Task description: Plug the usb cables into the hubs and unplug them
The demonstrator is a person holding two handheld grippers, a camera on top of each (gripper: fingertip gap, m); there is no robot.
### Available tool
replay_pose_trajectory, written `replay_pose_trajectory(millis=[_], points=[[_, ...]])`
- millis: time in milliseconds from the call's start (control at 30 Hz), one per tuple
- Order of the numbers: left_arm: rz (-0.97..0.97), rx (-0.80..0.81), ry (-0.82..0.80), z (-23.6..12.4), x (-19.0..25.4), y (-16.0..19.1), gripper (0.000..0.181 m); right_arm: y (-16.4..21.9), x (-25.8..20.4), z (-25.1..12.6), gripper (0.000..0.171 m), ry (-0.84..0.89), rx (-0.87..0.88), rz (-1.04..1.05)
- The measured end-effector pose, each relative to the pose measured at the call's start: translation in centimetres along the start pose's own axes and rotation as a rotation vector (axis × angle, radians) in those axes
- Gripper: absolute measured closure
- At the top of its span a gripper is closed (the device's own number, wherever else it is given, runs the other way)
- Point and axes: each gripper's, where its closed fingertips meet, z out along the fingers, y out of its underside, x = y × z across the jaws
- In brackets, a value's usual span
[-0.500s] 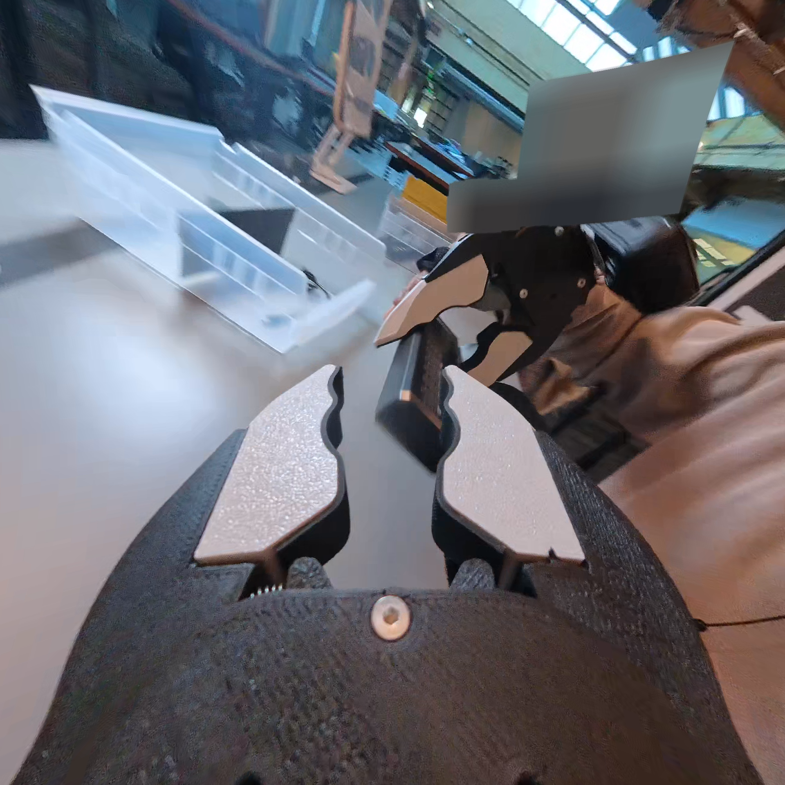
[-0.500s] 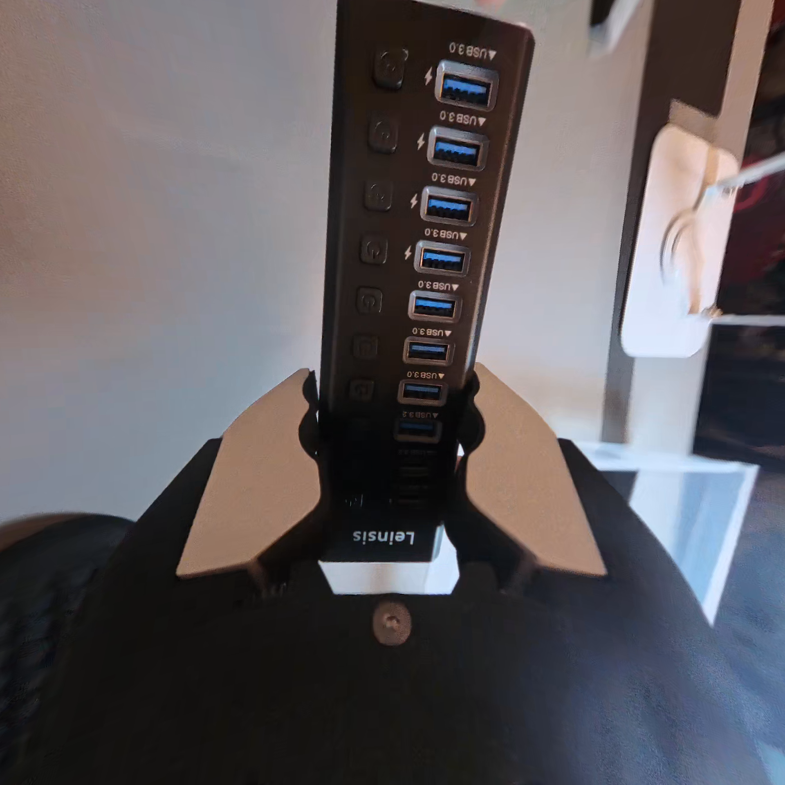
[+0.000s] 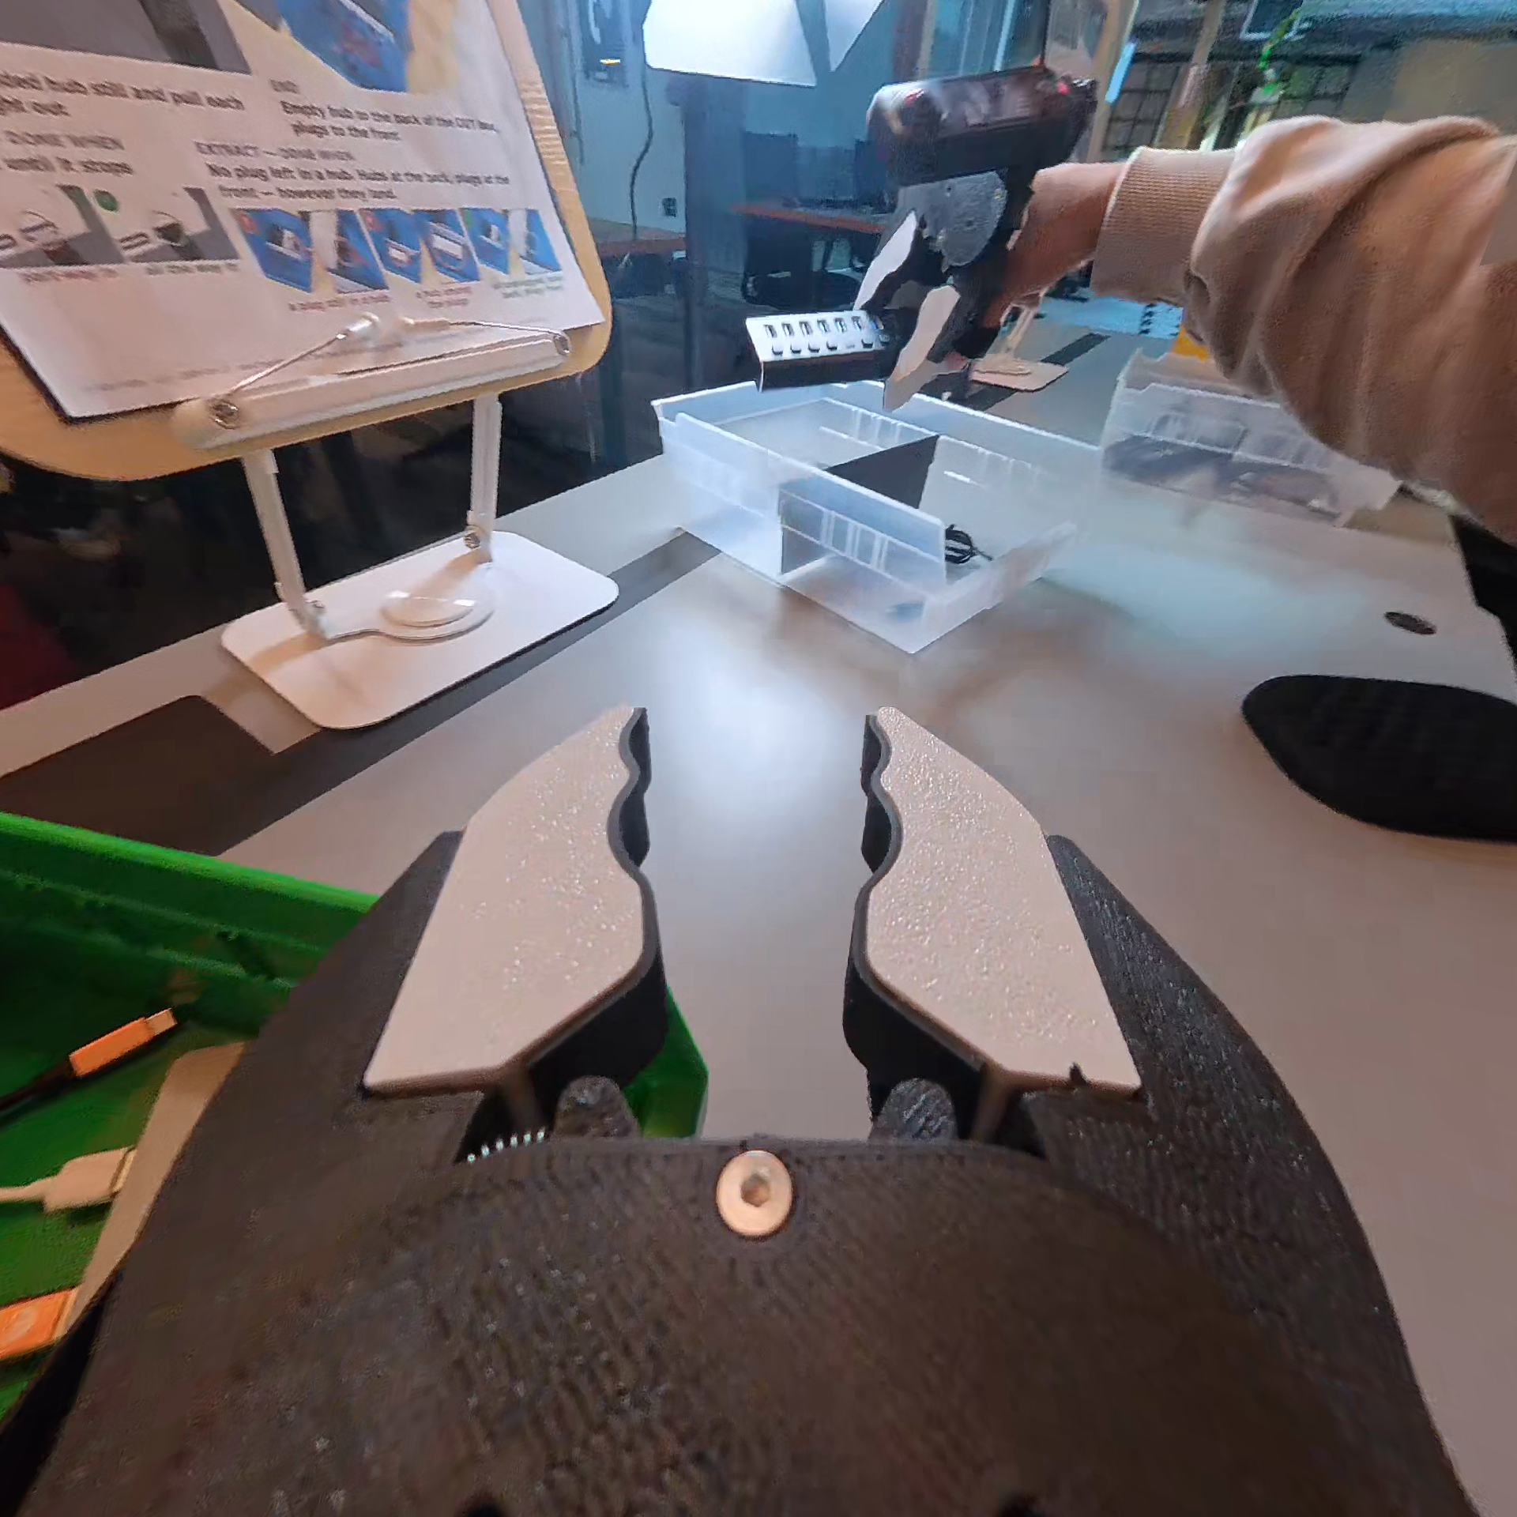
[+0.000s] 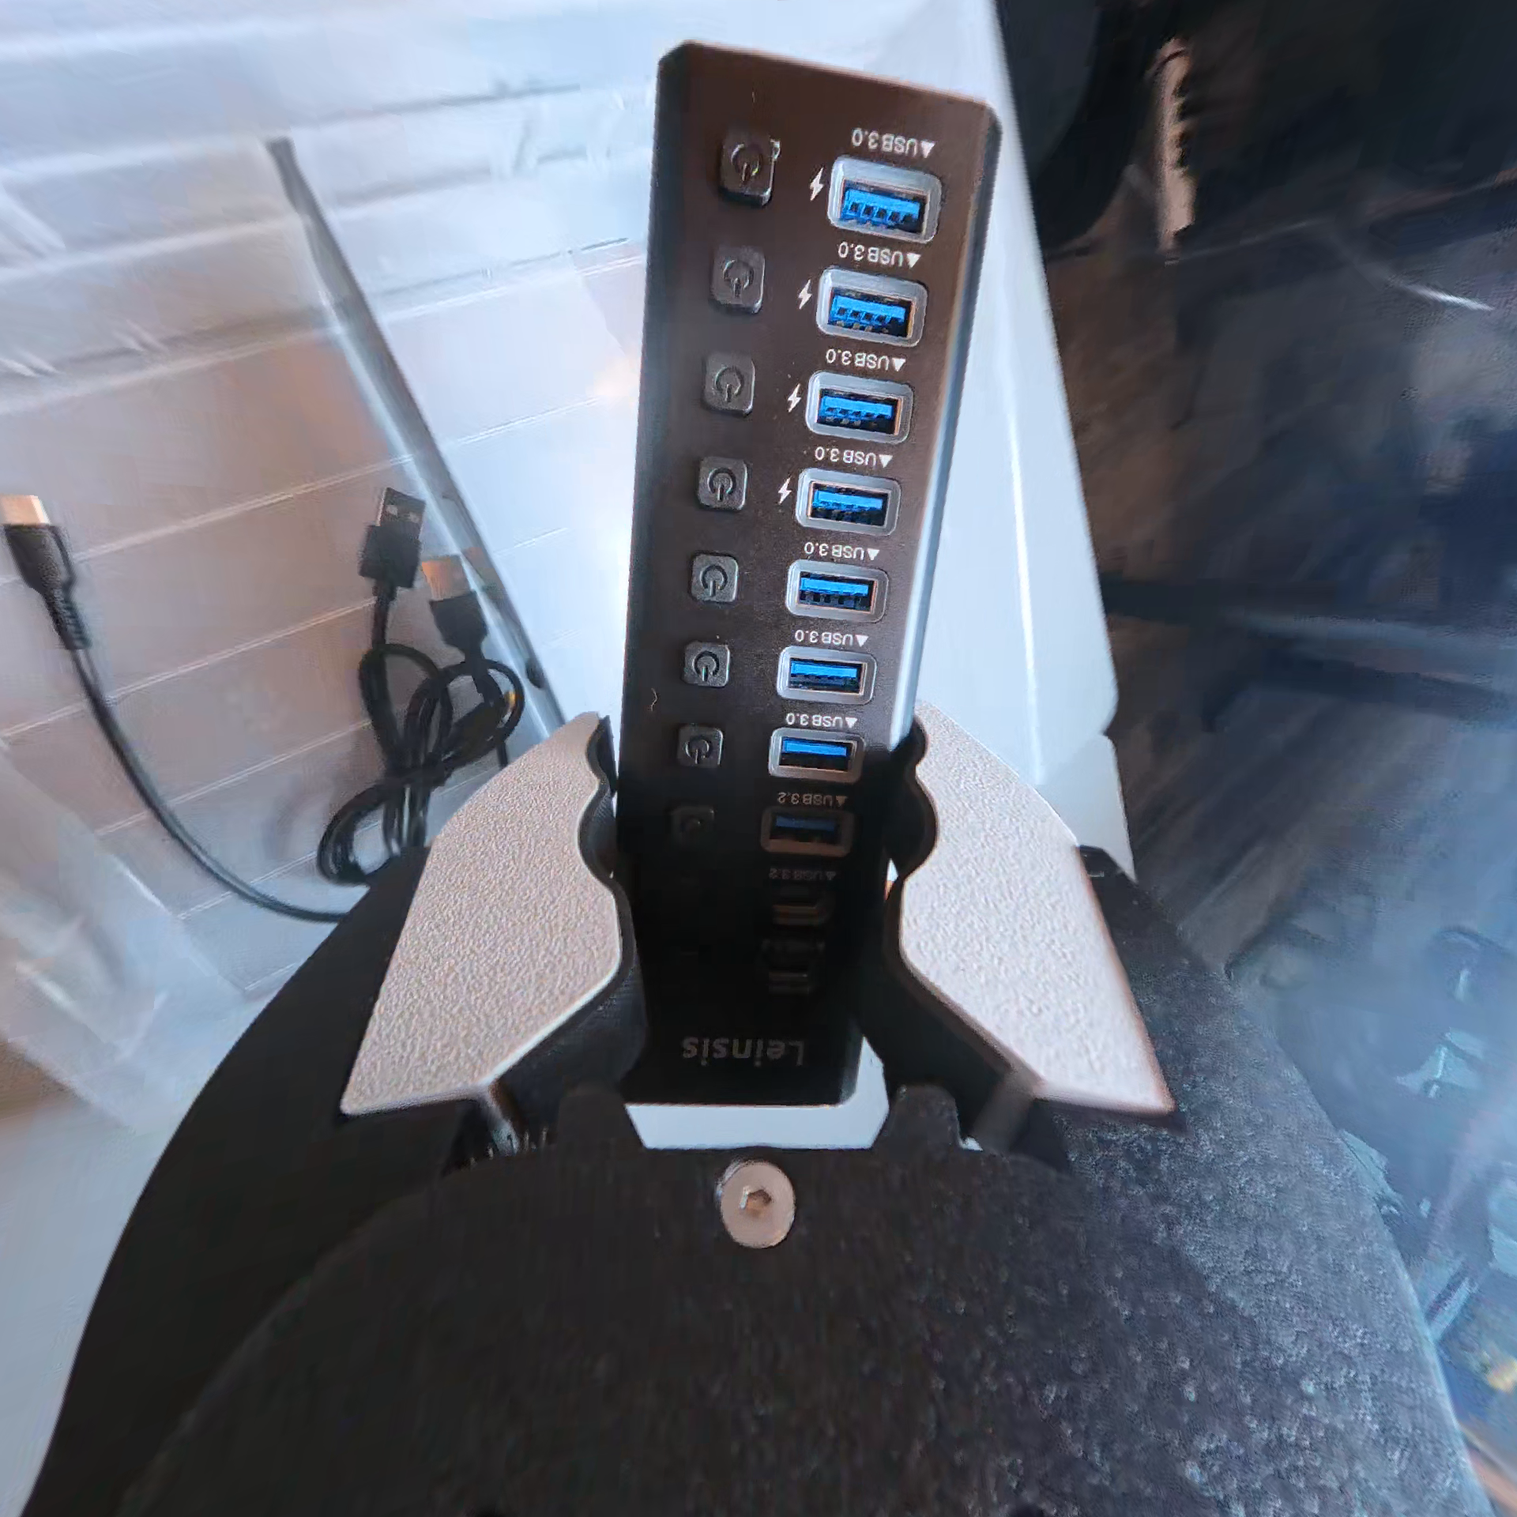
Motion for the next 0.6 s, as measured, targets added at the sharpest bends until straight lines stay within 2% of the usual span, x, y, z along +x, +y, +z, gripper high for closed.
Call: replay_pose_trajectory(millis=[133, 300, 433, 600], points=[[0.078, 0.007, -0.069, -1.2, -0.1, 0.9, 0.136, -0.6, -0.9, 4.9, 0.107, -0.182, -0.049, -0.027], [0.107, 0.051, -0.128, -2.5, -1.0, 0.8, 0.137, -1.1, -2.1, 8.6, 0.108, -0.331, -0.079, 0.043], [0.072, 0.091, -0.122, -2.8, -1.4, 0.6, 0.138, 0.2, -1.9, 10.4, 0.110, -0.291, -0.121, 0.076], [0.084, 0.070, -0.131, -2.5, -1.3, 1.0, 0.136, -2.0, 0.9, 6.9, 0.107, -0.129, 0.051, 0.121]])
